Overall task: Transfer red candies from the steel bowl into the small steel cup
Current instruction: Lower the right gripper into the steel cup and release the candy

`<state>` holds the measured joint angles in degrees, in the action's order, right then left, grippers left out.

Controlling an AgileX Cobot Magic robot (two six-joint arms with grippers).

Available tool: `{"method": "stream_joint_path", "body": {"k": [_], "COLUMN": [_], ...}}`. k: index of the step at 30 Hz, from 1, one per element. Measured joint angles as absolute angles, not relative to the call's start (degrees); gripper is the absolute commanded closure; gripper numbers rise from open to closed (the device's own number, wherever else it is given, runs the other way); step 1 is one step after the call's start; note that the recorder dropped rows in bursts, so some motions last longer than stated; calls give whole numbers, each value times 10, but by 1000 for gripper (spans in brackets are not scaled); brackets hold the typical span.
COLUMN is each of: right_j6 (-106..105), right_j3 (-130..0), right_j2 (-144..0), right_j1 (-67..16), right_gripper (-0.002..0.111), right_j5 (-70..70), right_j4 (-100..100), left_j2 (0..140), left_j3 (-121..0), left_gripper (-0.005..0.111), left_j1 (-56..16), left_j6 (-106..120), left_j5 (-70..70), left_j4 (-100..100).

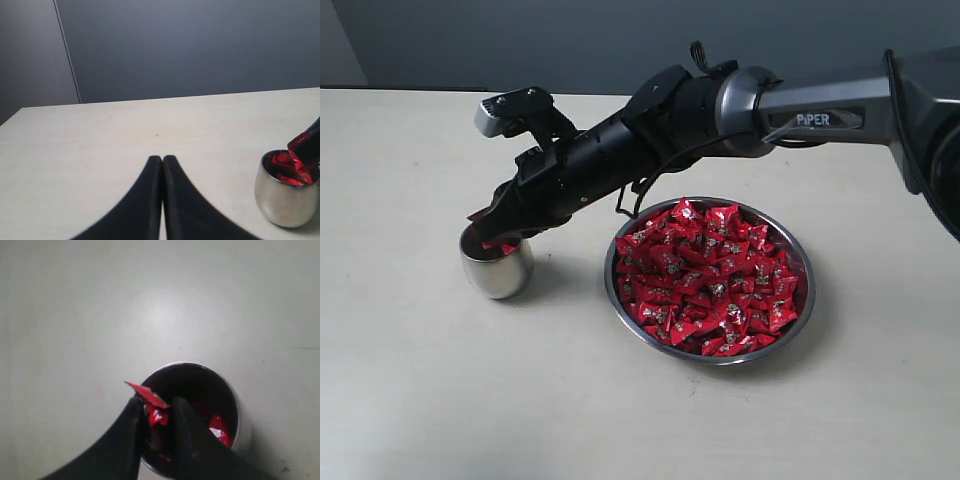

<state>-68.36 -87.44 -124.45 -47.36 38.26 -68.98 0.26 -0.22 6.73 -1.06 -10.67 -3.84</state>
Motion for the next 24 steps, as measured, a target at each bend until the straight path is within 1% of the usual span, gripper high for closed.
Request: {"method": "stream_joint_path", "body": {"k": [4, 9, 22, 24], "right_j6": [-684, -684, -684, -684], "right_j3": [-874, -874, -874, -874], "right_j2": [-1245, -1245, -1246, -1246], "right_j1": [-474, -475, -481, -481], "right_gripper": [101, 101, 101, 98], "right_j5": [381, 346, 329, 328], "right_j4": [-690, -690, -709, -711], "left_j2": [3, 3, 3, 3], "left_j3": [-2, -2, -2, -2], "left_gripper": [106, 106, 106, 106], "left_j1": [67, 67, 67, 67], "left_j6": [-11, -11, -11, -11], "left_j5": [-107, -107, -107, -107], "left_j4": [-38, -38, -38, -38]}}
